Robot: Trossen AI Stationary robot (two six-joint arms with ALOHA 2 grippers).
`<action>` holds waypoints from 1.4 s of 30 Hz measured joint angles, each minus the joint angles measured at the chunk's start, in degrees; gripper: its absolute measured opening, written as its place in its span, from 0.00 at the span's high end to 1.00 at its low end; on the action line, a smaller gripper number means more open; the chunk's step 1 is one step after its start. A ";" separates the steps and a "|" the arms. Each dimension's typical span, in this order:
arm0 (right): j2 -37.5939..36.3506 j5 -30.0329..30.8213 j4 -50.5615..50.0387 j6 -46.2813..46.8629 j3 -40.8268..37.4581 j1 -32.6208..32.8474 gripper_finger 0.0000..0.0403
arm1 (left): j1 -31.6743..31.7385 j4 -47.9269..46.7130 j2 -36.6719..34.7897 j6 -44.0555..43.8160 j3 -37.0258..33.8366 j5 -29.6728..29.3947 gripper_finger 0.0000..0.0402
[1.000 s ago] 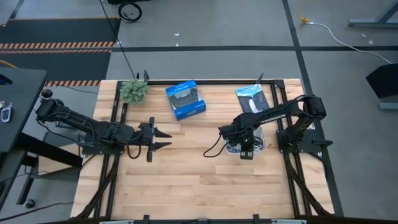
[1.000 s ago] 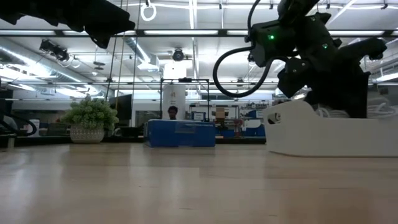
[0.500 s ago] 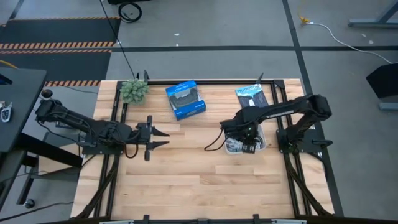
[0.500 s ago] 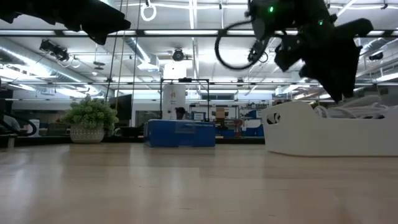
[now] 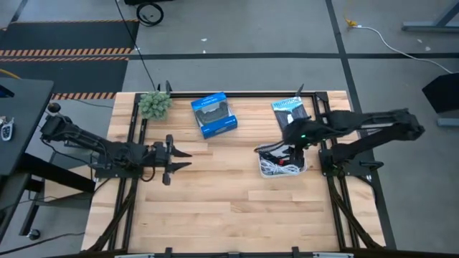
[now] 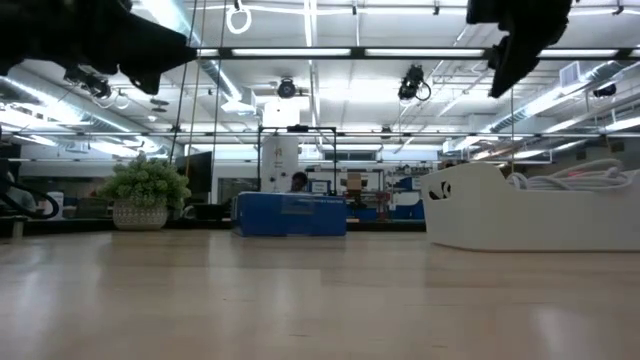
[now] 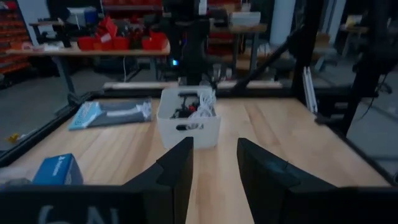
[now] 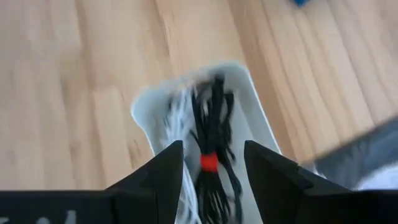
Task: Pick and place USB-C Cables
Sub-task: Put the white USB cable into the white bin
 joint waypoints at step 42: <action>8.84 1.48 9.16 13.62 -17.66 14.51 0.71 | -0.79 11.25 -4.77 -4.27 -11.30 0.42 0.67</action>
